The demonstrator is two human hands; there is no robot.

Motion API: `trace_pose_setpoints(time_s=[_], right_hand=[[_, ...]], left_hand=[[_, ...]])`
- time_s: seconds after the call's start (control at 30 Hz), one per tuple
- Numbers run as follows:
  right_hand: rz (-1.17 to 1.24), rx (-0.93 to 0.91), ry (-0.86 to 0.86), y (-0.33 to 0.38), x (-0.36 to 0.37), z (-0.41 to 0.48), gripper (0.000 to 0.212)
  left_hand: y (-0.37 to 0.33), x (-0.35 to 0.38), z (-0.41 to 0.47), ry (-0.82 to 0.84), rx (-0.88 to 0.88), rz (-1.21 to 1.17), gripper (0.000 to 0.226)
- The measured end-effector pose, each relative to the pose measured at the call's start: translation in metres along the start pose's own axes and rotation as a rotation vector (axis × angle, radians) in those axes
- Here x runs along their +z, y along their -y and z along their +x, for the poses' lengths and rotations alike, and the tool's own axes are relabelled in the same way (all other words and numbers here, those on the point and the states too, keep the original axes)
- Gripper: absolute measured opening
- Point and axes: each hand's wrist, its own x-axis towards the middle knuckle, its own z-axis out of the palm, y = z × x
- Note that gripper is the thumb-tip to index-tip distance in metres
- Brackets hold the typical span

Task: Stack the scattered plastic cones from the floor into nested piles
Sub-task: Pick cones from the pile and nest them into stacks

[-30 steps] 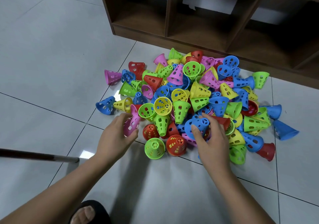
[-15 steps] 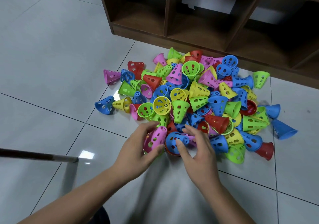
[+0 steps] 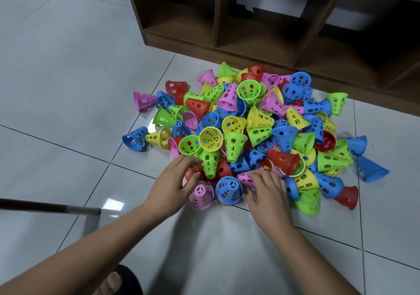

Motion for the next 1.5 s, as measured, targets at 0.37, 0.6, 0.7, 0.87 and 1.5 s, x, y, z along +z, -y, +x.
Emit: trace_pose_setpoints(time_s=[0.37,0.6,0.7,0.87,1.5], right_hand=[[-0.151,0.016,-0.019,-0.006,0.006,0.016,0.049],[0.273,0.187,-0.185,0.003,-0.019,0.005,0.040],[0.558,0.283,-0.228,0.021,-0.035,0.003,0.039],[0.662,0.224,-0.300,0.048,-0.057,-0.002,0.033],[0.666,0.067,-0.108,0.067,-0.045,-0.020,0.037]], left_hand=[[0.053,0.005,0.010,0.123,-0.041,0.246,0.038],[0.079,0.002,-0.007,0.159,-0.205,0.180,0.049],[0.073,-0.006,-0.011,0.064,-0.251,0.112,0.050],[0.030,-0.027,-0.017,-0.158,-0.228,-0.068,0.054],[-0.013,-0.001,-0.033,0.120,0.140,0.087,0.066]])
